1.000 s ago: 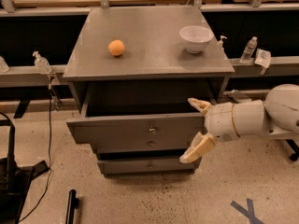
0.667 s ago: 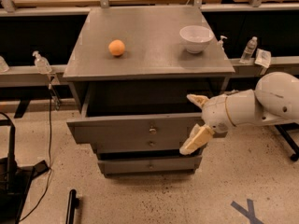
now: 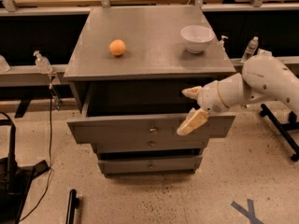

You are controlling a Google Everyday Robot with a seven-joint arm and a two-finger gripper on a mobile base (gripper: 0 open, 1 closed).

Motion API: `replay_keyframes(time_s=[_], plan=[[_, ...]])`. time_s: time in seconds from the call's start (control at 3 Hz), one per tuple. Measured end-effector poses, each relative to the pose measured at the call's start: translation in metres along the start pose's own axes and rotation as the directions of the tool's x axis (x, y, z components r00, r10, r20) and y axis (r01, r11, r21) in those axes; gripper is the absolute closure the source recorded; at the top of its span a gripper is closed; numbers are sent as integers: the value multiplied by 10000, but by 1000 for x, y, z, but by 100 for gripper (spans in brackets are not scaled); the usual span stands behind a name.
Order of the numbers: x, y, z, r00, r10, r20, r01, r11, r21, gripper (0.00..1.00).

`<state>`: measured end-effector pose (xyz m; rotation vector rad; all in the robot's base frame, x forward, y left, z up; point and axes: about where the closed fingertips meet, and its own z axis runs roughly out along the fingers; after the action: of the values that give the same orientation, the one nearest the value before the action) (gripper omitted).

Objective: Open top drawer

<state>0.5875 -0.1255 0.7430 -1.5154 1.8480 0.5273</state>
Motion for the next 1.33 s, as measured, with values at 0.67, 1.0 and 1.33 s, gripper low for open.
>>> replay_keyframes(time_s=[0.67, 1.0, 1.33], plan=[[11, -53, 22, 9972, 576, -485, -578, 9983, -17, 68], [29, -65, 40, 9916, 1076, -724, -1067, 9942, 161, 98], [37, -63, 52, 9879, 1290, -863, -1273, 9916, 241, 100]])
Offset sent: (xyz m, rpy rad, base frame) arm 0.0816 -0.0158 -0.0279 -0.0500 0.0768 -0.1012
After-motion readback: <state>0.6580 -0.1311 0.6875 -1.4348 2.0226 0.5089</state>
